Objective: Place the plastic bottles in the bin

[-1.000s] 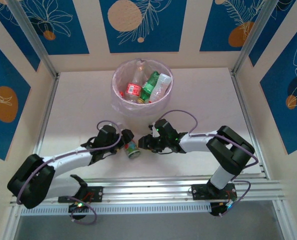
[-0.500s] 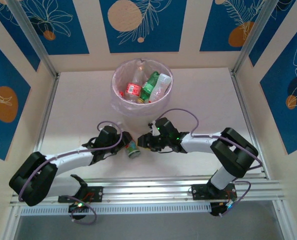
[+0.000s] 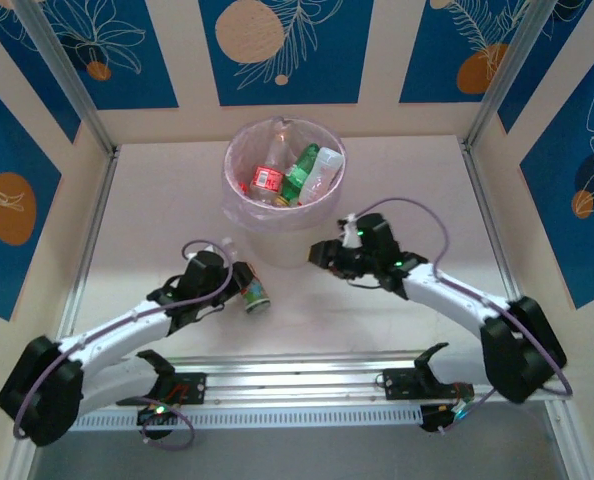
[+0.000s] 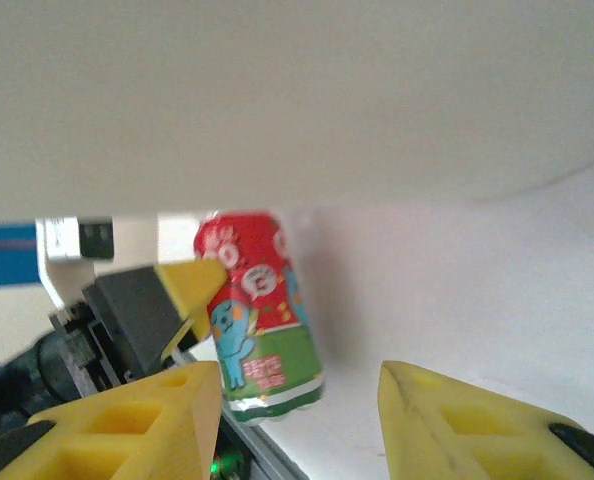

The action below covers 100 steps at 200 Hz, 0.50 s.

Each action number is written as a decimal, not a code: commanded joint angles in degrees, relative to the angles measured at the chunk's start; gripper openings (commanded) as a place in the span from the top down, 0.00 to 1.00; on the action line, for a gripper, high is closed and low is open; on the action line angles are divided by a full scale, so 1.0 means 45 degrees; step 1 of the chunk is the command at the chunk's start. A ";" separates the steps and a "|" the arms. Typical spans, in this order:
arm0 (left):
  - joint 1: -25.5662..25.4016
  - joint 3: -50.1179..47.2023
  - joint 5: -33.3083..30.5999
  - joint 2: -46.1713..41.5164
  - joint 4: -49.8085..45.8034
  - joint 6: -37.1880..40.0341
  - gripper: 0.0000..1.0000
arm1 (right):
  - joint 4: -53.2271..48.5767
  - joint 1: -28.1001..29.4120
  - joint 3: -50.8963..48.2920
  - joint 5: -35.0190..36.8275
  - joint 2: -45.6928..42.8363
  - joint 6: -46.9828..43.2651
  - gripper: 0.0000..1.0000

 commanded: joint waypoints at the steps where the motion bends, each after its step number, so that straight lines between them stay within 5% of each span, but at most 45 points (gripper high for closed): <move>1: 0.0742 0.0738 -0.0706 -0.1254 -0.1912 0.0953 0.43 | -0.3122 -0.1654 0.0618 -0.0174 -0.1490 -0.1359 0.53; 40: 0.2510 0.2670 -0.0806 -0.2778 -0.4313 0.2904 0.46 | -0.5055 -0.3715 0.3161 -0.0465 -0.2431 -0.2629 0.51; 100: 0.2931 0.8879 -0.1321 -0.1012 -0.5945 0.7006 0.53 | -0.5394 -0.3353 0.6951 0.0201 -0.0139 -0.3348 0.44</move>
